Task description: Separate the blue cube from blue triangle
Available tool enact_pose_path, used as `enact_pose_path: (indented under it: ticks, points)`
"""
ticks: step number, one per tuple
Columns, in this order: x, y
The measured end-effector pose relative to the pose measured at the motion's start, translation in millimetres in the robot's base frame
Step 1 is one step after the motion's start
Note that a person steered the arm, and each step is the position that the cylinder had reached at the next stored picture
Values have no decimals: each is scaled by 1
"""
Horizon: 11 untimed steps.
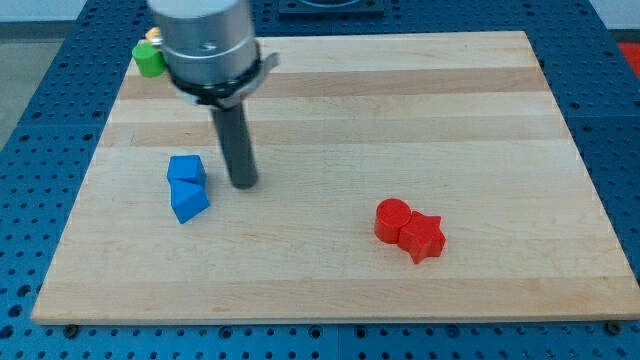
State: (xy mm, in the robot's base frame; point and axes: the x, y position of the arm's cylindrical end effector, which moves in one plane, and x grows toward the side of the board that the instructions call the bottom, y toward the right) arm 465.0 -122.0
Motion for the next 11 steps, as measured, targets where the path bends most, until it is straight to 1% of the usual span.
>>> enact_pose_path:
  ticks: [1, 4, 5, 6, 7, 10, 11]
  points:
    - [11, -32]
    - [43, -37]
    - [65, -48]
    - [66, -67]
    - [41, -77]
    - [-23, -55]
    - [-38, -31]
